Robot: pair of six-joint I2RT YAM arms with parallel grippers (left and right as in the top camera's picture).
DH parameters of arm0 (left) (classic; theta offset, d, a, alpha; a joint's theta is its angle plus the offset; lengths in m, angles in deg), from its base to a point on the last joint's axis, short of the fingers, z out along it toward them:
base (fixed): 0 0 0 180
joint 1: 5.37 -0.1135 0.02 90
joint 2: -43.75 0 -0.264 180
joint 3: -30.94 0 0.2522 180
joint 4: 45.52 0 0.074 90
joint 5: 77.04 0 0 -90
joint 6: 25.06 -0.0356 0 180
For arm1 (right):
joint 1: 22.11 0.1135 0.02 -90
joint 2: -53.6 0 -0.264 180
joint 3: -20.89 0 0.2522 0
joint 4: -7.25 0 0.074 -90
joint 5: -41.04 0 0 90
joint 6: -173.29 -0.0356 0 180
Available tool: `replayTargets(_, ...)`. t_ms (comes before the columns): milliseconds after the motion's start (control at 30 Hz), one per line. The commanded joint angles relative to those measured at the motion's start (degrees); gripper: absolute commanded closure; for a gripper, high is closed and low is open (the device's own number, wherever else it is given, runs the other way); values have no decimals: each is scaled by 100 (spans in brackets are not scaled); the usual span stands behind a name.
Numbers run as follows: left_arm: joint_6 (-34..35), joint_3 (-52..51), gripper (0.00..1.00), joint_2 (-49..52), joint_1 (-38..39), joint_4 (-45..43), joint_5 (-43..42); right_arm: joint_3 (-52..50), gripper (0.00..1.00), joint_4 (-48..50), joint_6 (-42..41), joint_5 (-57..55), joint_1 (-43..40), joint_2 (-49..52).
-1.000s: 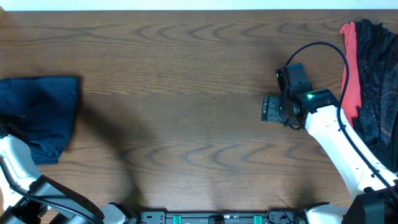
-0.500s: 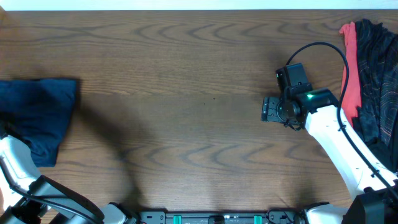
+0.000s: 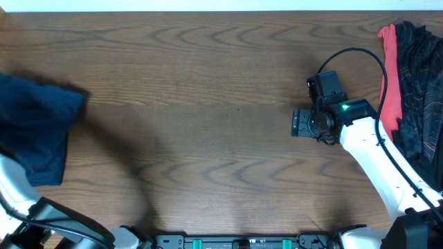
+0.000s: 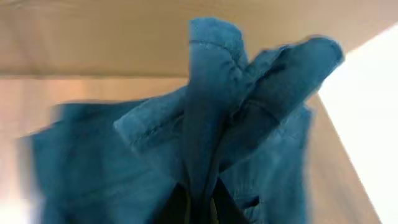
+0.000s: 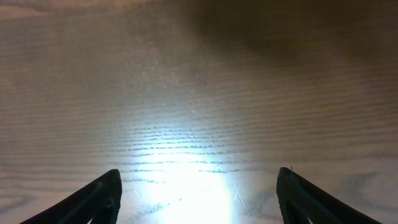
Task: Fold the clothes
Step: 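Lower the shorts with the left gripper onto the folded garment at left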
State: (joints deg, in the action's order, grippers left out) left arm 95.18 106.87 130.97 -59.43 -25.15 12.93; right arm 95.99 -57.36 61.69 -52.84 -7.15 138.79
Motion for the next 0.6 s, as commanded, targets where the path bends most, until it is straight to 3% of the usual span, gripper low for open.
replayTargets(0, 481, 37, 94, 275, -308, 313, 1213, -7, 22, -33, 153, -59, -33, 33)
replayTargets(333, 671, -48, 94, 1333, -542, 354, 1274, -7, 22, -70, 151, -55, -33, 33)
replayTargets(467, 669, -48, 62, 1353, -605, 343, 1274, -7, 21, -90, 151, -57, -33, 35)
replayTargets(567, 669, -44, 57, 1349, -621, 343, 1270, -7, 21, -76, 151, -59, -33, 35)
